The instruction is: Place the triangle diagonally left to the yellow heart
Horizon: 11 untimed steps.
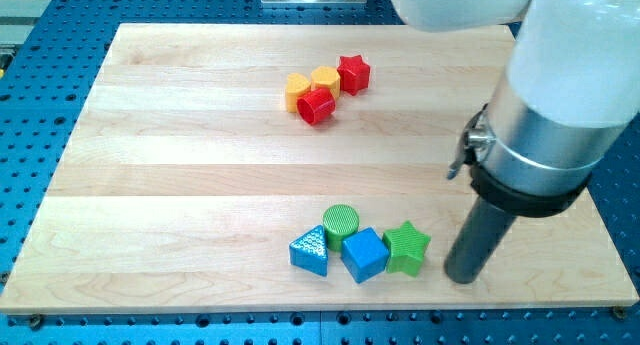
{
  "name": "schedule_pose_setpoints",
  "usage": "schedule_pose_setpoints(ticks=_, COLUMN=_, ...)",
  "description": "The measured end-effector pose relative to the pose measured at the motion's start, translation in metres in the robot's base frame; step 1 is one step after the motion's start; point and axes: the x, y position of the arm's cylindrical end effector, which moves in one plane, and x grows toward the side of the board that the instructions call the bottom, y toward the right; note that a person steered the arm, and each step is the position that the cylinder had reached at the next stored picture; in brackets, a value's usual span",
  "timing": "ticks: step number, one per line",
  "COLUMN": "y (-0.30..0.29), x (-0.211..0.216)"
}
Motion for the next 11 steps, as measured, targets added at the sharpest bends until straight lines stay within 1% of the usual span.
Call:
schedule_pose_setpoints(ticks=1, y=-0.058, x=0.012)
schedule_pose_setpoints(ticks=2, y=-0.098, x=0.006)
schedule_pose_setpoints(ticks=3, y=-0.128, x=-0.002)
schedule_pose_setpoints(ticks=4, y=-0.144, x=0.022)
schedule_pose_setpoints(ticks=5, y=-0.171, x=0.013)
schedule_pose_setpoints(ticks=6, y=-0.179, x=-0.042)
schedule_pose_setpoints(ticks=7, y=-0.219, x=-0.067)
schedule_pose_setpoints(ticks=8, y=-0.212, x=-0.044)
schedule_pose_setpoints(ticks=9, y=-0.240, x=-0.026)
schedule_pose_setpoints(ticks=10, y=-0.299, x=-0.056)
schedule_pose_setpoints(ticks=11, y=-0.304, x=-0.118)
